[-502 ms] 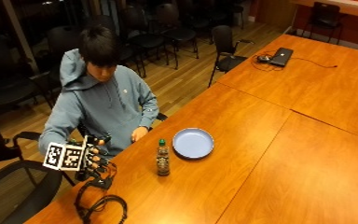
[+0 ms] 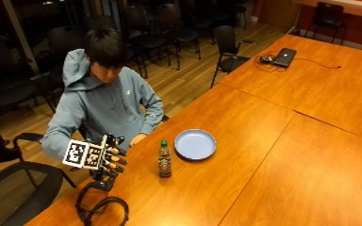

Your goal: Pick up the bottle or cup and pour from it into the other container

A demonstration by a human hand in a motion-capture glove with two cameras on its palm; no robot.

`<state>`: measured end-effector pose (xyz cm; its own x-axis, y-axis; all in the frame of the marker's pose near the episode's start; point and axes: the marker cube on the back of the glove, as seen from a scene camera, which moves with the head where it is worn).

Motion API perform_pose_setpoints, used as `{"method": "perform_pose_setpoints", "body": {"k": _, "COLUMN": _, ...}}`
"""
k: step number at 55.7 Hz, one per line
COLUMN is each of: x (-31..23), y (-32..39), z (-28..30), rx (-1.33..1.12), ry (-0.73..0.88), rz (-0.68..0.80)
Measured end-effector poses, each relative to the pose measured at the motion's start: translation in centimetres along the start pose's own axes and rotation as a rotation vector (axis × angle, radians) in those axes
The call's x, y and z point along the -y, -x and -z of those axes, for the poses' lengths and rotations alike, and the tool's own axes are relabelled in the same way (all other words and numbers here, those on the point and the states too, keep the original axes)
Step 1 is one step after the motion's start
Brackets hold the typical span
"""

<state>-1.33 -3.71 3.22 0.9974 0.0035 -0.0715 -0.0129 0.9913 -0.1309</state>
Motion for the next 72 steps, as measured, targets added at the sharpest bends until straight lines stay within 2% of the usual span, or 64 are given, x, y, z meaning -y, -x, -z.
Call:
{"method": "perform_pose_setpoints", "body": {"k": 18, "x": 1.9, "y": 0.8, "z": -6.0, "rx": 0.005, "ry": 0.124, "rz": 0.010}}
{"method": "perform_pose_setpoints", "body": {"k": 29, "x": 3.0, "y": 0.9, "z": -9.0, "rx": 0.050, "ry": 0.134, "rz": 0.021}}
{"method": "perform_pose_setpoints", "body": {"k": 52, "x": 6.4, "y": 0.7, "z": -16.1, "rx": 0.278, "ry": 0.055, "rz": 0.074}}
{"method": "perform_pose_setpoints", "body": {"k": 72, "x": 9.7, "y": 2.4, "z": -21.1, "rx": 0.461, "ry": -0.090, "rz": 0.117}}
